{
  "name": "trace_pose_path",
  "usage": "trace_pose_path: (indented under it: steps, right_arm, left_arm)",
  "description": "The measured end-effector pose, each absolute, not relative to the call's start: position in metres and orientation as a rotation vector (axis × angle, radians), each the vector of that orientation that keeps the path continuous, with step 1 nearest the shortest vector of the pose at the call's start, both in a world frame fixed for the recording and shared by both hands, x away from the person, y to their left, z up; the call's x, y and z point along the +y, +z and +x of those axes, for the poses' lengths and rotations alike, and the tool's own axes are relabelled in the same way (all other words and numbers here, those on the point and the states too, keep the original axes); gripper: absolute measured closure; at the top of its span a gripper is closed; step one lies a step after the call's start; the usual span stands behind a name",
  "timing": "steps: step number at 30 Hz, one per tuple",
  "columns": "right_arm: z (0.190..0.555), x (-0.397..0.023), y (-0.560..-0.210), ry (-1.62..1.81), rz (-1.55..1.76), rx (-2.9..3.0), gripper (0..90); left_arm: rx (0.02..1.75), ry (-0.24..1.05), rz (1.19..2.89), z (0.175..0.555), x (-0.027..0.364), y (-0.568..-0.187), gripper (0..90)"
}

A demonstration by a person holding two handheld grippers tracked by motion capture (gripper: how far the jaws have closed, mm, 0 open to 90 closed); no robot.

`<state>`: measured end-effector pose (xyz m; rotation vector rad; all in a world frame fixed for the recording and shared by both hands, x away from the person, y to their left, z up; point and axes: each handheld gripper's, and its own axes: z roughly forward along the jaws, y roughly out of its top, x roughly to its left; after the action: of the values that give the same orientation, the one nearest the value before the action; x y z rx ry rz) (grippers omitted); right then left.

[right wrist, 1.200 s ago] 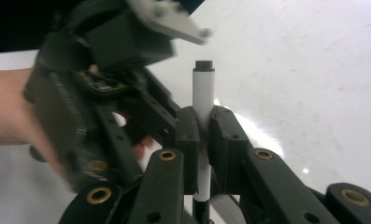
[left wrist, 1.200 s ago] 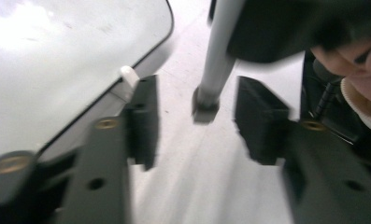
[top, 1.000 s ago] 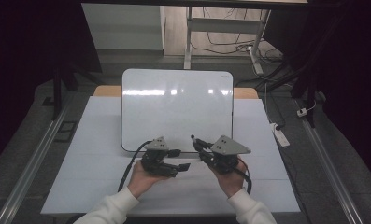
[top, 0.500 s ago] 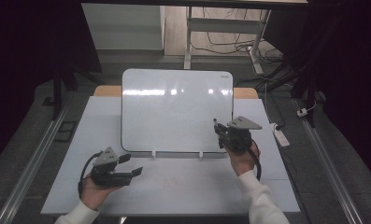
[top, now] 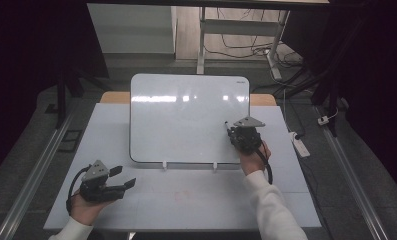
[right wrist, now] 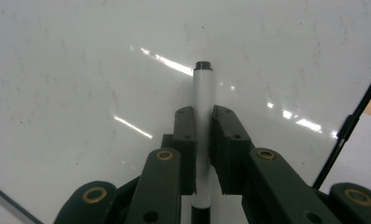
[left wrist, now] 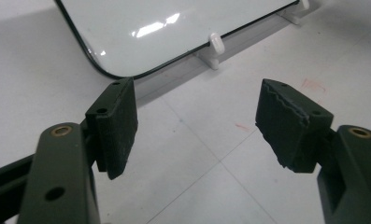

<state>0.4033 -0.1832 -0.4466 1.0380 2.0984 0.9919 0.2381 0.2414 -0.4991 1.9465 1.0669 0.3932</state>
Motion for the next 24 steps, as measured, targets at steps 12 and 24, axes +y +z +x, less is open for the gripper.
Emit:
trace_pose_path:
  steps: [12, 24]
  right_arm:
    - [0.386, -0.202, -0.436, 1.123, 0.964, 2.068, 55.7]
    - [0.351, -0.232, -0.444, 1.283, 0.826, 2.161, 43.2]
  left_arm:
    - [1.090, 0.400, 1.937, 0.238, 0.248, -0.502, 30.5]
    - [1.075, 0.416, 1.934, 0.242, 0.247, -0.506, 29.4]
